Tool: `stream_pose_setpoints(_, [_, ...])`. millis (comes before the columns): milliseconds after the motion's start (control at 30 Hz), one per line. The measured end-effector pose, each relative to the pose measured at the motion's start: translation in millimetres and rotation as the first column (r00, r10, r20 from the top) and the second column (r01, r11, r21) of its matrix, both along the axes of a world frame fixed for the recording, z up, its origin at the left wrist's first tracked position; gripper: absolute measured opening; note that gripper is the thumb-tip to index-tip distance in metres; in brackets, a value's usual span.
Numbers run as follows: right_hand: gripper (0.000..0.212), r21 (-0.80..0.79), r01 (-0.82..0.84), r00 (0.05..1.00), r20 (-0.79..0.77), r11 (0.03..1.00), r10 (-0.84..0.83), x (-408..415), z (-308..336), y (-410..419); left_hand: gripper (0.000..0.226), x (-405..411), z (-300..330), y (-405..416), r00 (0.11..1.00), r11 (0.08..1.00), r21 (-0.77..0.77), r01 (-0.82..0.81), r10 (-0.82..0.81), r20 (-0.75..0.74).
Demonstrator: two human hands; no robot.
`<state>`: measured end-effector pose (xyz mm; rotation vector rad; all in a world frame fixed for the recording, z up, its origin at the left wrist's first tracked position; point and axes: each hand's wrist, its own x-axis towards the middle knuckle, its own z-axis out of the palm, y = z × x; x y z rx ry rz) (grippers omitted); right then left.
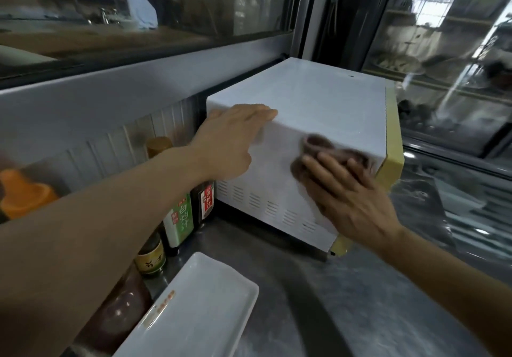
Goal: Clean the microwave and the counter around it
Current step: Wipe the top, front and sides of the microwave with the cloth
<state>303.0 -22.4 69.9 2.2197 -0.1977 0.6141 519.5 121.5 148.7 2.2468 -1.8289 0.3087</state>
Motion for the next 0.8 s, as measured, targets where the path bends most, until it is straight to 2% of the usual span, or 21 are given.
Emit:
stream_pose_setpoints(100, [0.061, 0.027, 0.053, 0.991, 0.125, 0.998, -0.056, 32.6, 16.9, 4.7, 0.084, 17.8, 6.1, 2.9, 0.994, 0.994, -0.023, -0.108, 0.108, 0.019])
stream_pose_setpoints(167, [0.064, 0.033, 0.063, 0.991, 0.118, 0.997, -0.067, 46.7, 5.2, 8.5, 0.082, 25.9, 4.5, 3.1, 0.990, 0.990, 0.016, -0.140, 0.140, -0.029])
stream_pose_setpoints(267, [0.062, -0.049, 0.010, 0.995, -0.099, 0.999, -0.015, 43.7, -28.5, 9.1, 0.083, 28.5, -1.9, 3.9, 0.986, 0.991, 0.001, -0.131, 0.130, -0.103])
stream_pose_setpoints(333, [0.062, -0.082, 0.003, 0.965, -0.263, 0.997, -0.025, 30.8, -39.2, 10.7, 0.087, 30.1, -2.5, 5.6, 0.985, 0.989, 0.010, -0.150, 0.150, -0.087])
stream_pose_setpoints(400, [0.063, -0.091, -0.003, 0.944, -0.328, 0.996, -0.027, 18.2, -35.1, 10.4, 0.088, 32.1, -0.8, 7.3, 0.984, 0.987, 0.030, -0.160, 0.162, -0.069])
stream_pose_setpoints(467, [0.062, -0.061, -0.017, 0.967, -0.253, 0.998, 0.001, 15.0, -17.6, 8.8, 0.089, 33.0, 1.2, 8.1, 0.986, 0.988, 0.042, -0.149, 0.152, -0.071])
stream_pose_setpoints(567, [0.056, 0.001, -0.029, 0.999, -0.022, 1.000, 0.029, 39.0, 16.9, 7.4, 0.089, 34.9, 2.3, 8.3, 0.988, 0.991, 0.042, -0.129, 0.132, -0.078])
stream_pose_setpoints(633, [0.057, 0.002, 0.019, 1.000, 0.017, 1.000, -0.019, 59.6, 23.1, 10.2, 0.089, 36.3, 2.9, 8.3, 0.988, 0.993, 0.030, -0.114, 0.116, -0.100])
stream_pose_setpoints(733, [0.069, -0.012, 0.046, 0.994, -0.096, 0.999, -0.047, 68.3, -2.8, 15.6, 0.087, 35.4, 3.2, 8.1, 0.987, 0.995, 0.014, -0.102, 0.103, -0.126])
stream_pose_setpoints(800, [0.067, -0.028, 0.038, 0.965, -0.259, 0.999, -0.044, 59.2, -26.7, 20.6, 0.086, 35.1, 4.2, 8.5, 0.987, 0.995, 0.026, -0.094, 0.097, -0.125])
